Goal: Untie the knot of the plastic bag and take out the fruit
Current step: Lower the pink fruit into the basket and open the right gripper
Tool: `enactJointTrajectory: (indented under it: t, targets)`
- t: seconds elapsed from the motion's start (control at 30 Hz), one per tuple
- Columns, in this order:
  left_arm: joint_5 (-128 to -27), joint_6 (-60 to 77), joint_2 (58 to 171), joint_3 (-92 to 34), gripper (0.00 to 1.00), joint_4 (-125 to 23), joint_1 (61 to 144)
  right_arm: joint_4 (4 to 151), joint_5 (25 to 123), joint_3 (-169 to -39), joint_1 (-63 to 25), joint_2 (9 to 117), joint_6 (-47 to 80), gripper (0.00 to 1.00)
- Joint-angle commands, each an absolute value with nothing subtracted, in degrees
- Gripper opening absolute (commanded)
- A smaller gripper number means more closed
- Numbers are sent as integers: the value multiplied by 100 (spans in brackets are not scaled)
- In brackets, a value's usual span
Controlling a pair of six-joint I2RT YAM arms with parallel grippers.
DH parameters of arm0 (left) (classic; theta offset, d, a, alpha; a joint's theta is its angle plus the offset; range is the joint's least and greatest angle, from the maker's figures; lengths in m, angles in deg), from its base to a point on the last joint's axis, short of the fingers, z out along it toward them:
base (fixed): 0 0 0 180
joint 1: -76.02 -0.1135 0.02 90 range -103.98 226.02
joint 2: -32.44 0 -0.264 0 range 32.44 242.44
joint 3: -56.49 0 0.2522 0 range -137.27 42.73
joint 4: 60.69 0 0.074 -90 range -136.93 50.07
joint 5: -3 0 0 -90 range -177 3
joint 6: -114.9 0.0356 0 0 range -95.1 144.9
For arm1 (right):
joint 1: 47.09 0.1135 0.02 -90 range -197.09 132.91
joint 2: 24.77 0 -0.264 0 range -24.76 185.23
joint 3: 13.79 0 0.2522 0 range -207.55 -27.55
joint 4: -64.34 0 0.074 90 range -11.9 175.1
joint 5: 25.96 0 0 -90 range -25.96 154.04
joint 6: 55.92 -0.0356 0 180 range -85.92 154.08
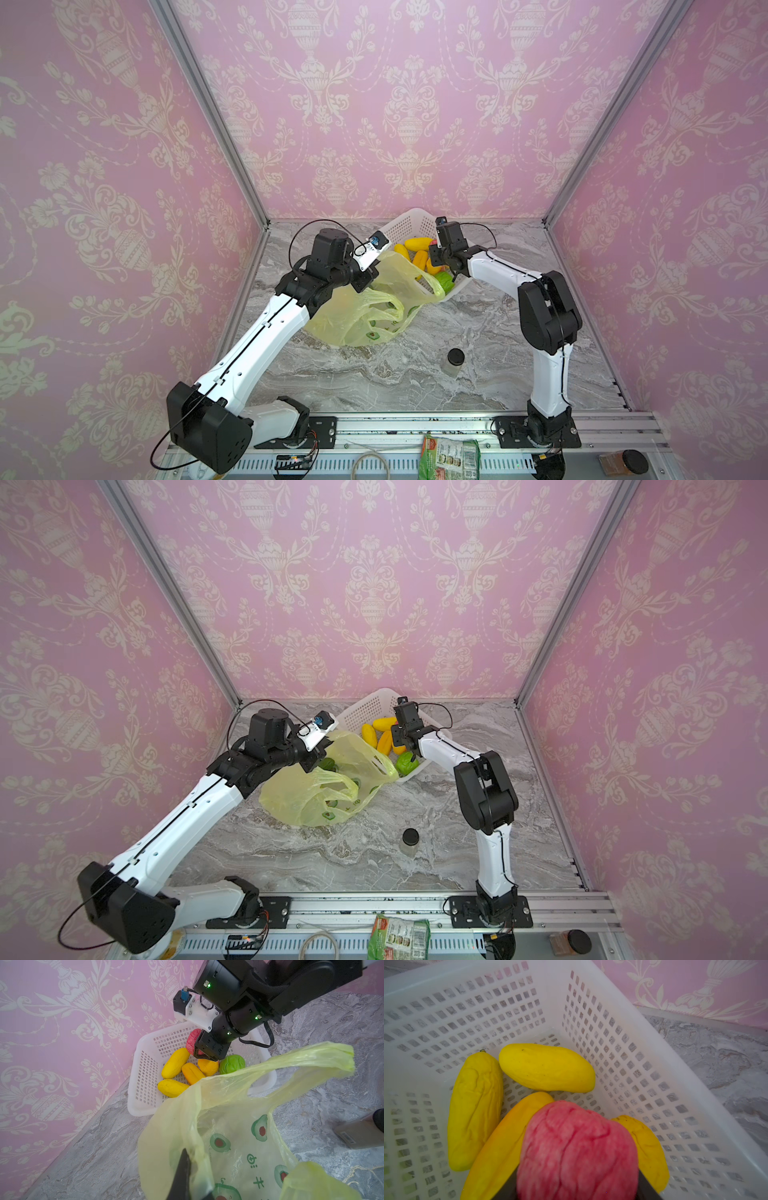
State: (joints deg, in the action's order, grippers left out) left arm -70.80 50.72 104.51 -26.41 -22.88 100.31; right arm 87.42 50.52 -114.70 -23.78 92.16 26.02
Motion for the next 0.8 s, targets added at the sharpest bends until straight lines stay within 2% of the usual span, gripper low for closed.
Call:
enactJointTrajectory:
  t: [0.0,0.07,0.1,0.33,0.57,0.7,0.77]
  targets:
    - [-6872,4977,10346,-2556,4,-2285,10056,9095,4881,-11516,-2398,9367,2720,46]
    - [-6872,4975,10337,-2547,4,-2298,10060,8947,4881,-11383,-2399,9297,2677,62]
    - [-6864,4969,10336,-2547,4,-2302,10063,8875,4899,-11330,-2405,9256,2670,66]
    - [-6838,4960,10311,-2548,5,-2303,10062,8484,4911,-10794,-2401,8790,2641,88]
    - [-6838,4960,10249,-2529,7,-2312,10063,8098,4883,-10027,-2400,7874,2517,92]
    - [-6855,4984,10222,-2512,7,-2319,10063,7720,5075,-9236,-2405,6942,2399,86]
    - [-6838,4980,10224,-2520,8,-2320,10062,7388,5285,-8739,-2404,6285,2366,80]
